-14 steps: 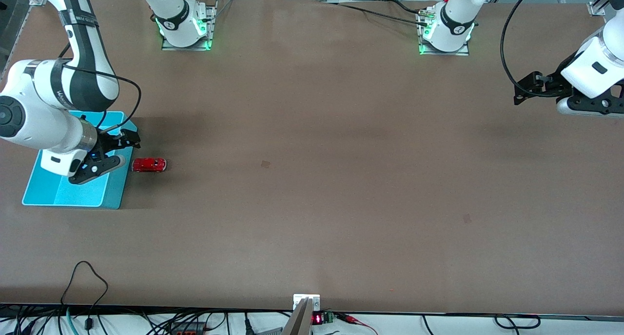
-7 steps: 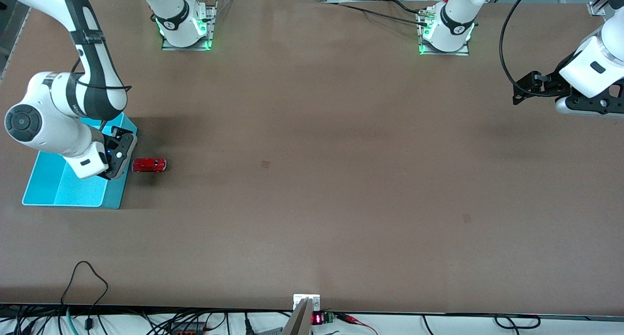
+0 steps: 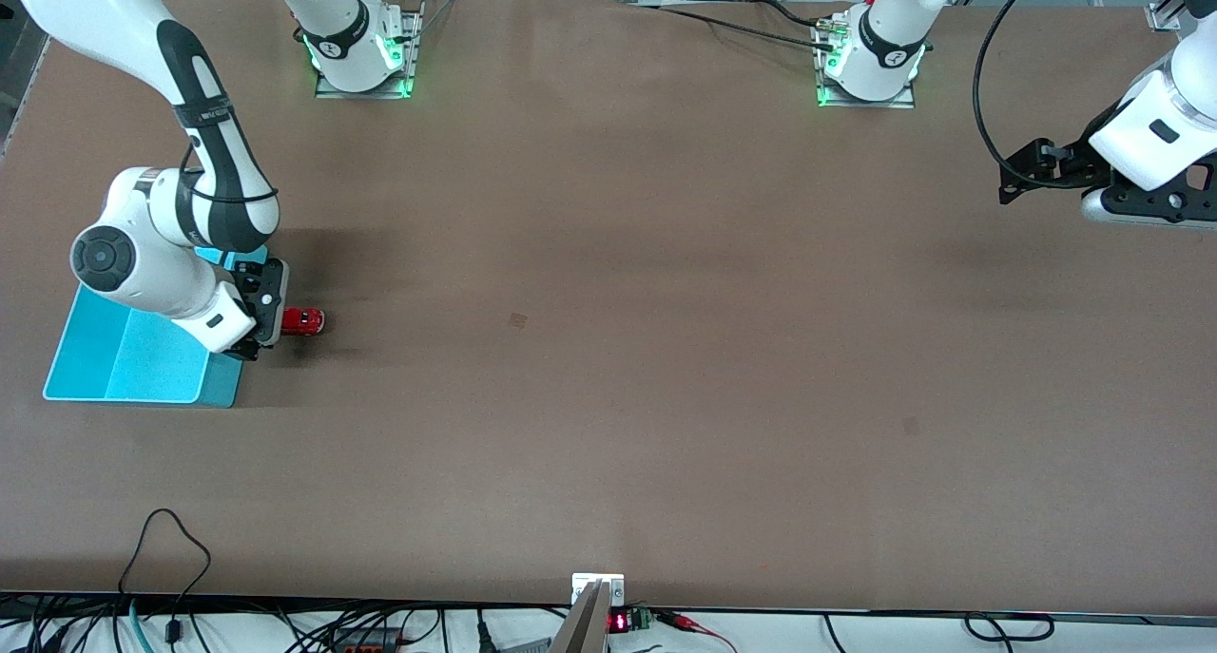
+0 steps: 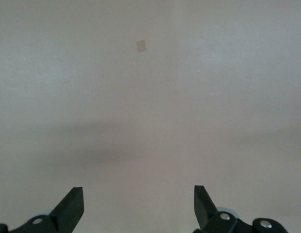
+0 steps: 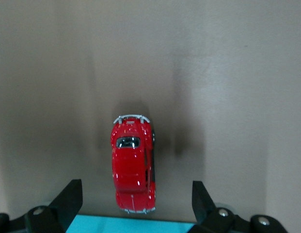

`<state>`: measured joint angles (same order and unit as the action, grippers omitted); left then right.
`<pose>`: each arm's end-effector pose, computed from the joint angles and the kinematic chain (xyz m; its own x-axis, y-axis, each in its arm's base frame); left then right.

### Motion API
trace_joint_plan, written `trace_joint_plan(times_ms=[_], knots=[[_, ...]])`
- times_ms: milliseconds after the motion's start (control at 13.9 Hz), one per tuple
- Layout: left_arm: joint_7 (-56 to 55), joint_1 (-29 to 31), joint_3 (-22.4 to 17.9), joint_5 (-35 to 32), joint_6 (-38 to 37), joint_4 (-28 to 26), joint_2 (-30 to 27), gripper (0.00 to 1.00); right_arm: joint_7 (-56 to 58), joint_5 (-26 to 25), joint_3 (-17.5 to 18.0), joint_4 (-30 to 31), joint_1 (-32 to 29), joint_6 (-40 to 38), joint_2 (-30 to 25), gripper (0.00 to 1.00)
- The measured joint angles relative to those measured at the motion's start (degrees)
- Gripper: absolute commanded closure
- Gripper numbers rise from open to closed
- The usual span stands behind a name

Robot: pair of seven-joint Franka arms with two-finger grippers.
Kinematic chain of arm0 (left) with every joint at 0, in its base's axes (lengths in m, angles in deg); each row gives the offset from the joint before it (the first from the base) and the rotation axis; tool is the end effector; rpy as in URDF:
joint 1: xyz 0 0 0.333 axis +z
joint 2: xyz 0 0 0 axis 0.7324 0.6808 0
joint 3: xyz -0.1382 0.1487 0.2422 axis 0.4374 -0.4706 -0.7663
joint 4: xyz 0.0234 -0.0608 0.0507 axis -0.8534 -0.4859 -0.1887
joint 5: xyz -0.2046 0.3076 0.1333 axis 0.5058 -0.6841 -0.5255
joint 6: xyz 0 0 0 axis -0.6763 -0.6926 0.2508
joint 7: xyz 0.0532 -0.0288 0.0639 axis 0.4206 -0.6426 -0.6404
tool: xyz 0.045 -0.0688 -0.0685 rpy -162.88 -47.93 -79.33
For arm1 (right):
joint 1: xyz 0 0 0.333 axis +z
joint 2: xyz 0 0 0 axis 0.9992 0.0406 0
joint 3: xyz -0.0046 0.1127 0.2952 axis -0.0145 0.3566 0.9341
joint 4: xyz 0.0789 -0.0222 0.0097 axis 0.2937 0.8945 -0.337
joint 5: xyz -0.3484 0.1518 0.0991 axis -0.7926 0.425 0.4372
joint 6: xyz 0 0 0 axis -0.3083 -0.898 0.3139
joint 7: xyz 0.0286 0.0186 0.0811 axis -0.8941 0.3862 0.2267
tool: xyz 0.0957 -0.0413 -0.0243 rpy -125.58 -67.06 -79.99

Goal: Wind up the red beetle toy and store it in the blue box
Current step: 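Lower the right gripper and grasp the red car, then lift the red car with the right gripper over the cyan box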

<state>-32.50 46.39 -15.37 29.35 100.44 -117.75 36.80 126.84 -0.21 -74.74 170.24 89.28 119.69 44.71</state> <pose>0.5356 -0.0219 0.5851 0.9956 -0.0674 -0.0654 -0.0682 -0.9976 -0.0106 0.5943 -0.0244 0.2392 0.0288 0.9983 -0.0504 0.9948 -0.0336 -0.0965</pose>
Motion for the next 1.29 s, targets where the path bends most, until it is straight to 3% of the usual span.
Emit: trace_joint_plan(times_ms=[863, 1295], knots=[[0.0, 0.1, 0.0, 0.0, 0.0, 0.0, 0.0, 0.00, 0.2, 0.0, 0.4, 4.8, 0.3, 10.7, 3.7, 0.02], [0.0, 0.2, 0.0, 0.0, 0.0, 0.0, 0.0, 0.00, 0.2, 0.0, 0.4, 4.8, 0.2, 10.9, 3.7, 0.48]])
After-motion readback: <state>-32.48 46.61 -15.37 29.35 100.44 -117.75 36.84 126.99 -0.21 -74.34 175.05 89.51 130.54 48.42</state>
